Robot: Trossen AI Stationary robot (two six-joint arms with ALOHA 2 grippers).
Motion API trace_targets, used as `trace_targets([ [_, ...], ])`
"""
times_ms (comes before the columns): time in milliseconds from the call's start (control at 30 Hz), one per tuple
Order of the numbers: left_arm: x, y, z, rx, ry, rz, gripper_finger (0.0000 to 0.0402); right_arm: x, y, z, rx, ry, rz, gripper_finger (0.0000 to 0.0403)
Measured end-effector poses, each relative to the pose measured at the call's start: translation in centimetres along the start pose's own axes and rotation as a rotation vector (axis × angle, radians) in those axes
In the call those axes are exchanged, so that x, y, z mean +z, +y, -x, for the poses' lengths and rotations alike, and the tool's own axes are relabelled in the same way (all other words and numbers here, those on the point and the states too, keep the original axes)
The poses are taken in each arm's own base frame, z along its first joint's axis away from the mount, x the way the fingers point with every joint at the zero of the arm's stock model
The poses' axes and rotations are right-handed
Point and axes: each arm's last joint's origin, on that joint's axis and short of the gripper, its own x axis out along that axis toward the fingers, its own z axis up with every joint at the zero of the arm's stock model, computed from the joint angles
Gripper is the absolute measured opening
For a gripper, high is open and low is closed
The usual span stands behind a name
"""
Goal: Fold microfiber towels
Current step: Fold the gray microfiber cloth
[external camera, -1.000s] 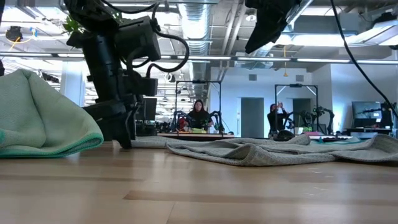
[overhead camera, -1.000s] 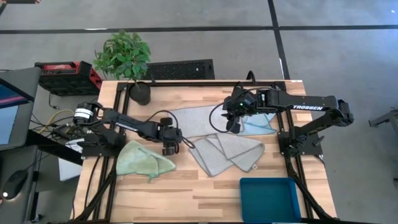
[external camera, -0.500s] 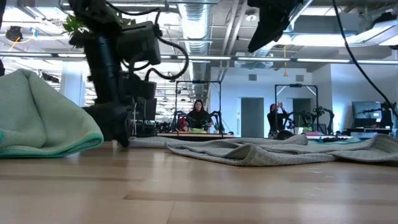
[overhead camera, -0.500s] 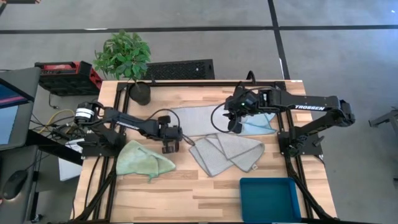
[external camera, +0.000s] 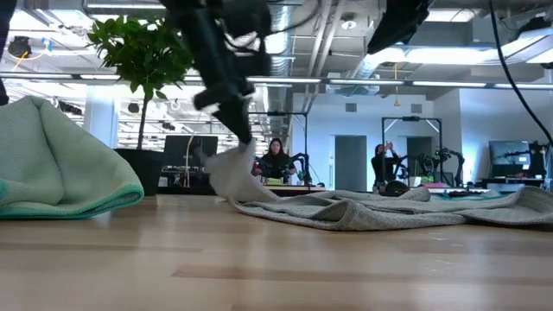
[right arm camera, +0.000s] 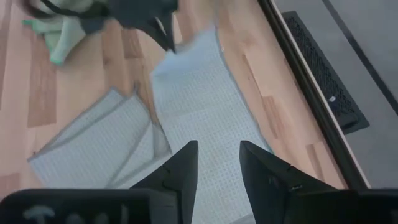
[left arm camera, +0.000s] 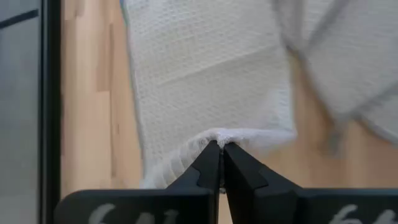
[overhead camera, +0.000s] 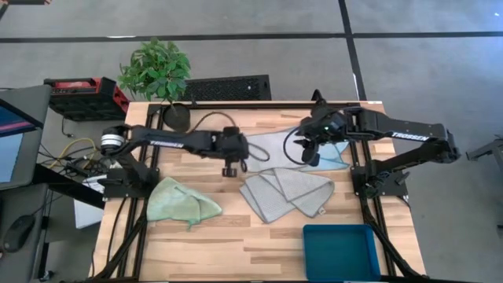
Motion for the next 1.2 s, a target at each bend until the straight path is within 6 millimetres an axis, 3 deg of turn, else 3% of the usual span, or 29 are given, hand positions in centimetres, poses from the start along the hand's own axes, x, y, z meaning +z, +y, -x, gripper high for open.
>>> trace_targets([
  [233,4.5,1.9,-4.5,-0.022,-0.011,-0.019,0.0,-0.5,-0.1,0.9,0.001,0.009,-0.004,0.0139],
  [433,9.4,3.6,-6.1,-0.032,-0.129,-0.071,0.0,-1.1,-0.2,2.0,0.003,0.017,-0.001,0.0138],
  [567,11.5,4.0,-7.7,-0.027,-0.165,-0.102,0.0,-1.6,-0.3,2.9,0.003,0.018,-0.001,0.014],
  [767,13.5,4.5,-9.4,-0.006,-0.202,-0.09,0.0,-2.1,-0.4,3.9,0.002,0.011,-0.021,0.014],
  [967,15.3,5.0,-9.5,0.021,-0.259,-0.114,0.0,-2.3,-0.5,4.3,0.002,0.008,-0.021,0.0137],
  [1200,15.4,4.8,-9.6,-0.013,-0.27,-0.081,0.0001,-2.4,-0.5,4.4,0.002,0.011,-0.02,0.0136],
])
